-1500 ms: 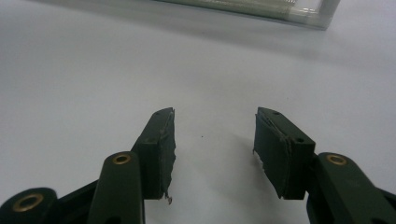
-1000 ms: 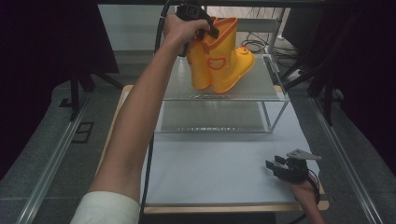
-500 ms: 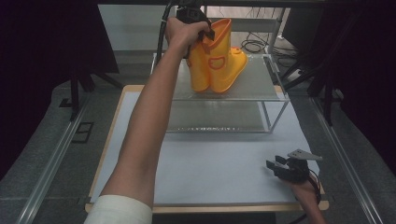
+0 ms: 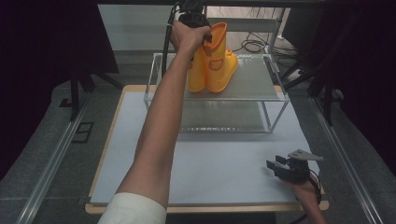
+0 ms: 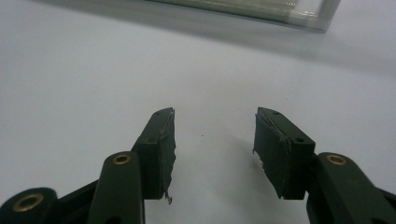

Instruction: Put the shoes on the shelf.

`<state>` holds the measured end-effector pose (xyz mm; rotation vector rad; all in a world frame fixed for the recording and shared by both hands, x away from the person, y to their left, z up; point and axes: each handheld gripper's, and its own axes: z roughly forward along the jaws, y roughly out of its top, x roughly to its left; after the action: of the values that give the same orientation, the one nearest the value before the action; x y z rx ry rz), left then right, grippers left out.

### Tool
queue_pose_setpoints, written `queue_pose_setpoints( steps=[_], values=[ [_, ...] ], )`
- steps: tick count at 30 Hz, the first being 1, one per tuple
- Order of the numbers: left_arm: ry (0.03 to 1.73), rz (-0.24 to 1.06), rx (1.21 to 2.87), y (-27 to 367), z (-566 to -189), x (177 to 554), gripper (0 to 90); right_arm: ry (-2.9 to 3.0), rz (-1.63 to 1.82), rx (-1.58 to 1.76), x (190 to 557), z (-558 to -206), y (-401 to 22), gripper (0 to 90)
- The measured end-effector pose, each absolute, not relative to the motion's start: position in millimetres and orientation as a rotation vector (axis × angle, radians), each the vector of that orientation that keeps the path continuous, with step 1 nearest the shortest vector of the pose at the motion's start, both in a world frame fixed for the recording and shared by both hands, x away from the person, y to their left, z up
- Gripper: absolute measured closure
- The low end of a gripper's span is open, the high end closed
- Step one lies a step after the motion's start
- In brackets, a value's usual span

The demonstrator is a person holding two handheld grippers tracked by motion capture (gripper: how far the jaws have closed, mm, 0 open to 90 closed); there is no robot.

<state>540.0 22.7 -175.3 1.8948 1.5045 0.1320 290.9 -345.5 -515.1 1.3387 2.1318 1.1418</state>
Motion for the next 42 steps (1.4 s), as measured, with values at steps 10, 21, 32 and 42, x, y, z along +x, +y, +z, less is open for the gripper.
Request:
queue_pose_setpoints(
  steps=[10,21,32,42],
  values=[
    [1.511,0.134,1.904,15.9,-182.5,544.9,81.0,2.139,1.147,1.333,290.6,-515.1,-343.0,47.7],
    [1.487,0.146,1.877,10.8,-180.8,548.7,67.3,2.139,1.144,1.334,290.4,-515.4,-344.9,47.7],
    [1.38,0.195,1.827,11.0,-155.9,538.6,51.7,2.141,1.143,1.338,291.4,-516.2,-343.4,47.6],
    [1.159,0.195,1.794,41.9,-125.6,498.3,74.5,2.138,1.14,1.337,290.7,-515.4,-342.5,47.6]
  ],
)
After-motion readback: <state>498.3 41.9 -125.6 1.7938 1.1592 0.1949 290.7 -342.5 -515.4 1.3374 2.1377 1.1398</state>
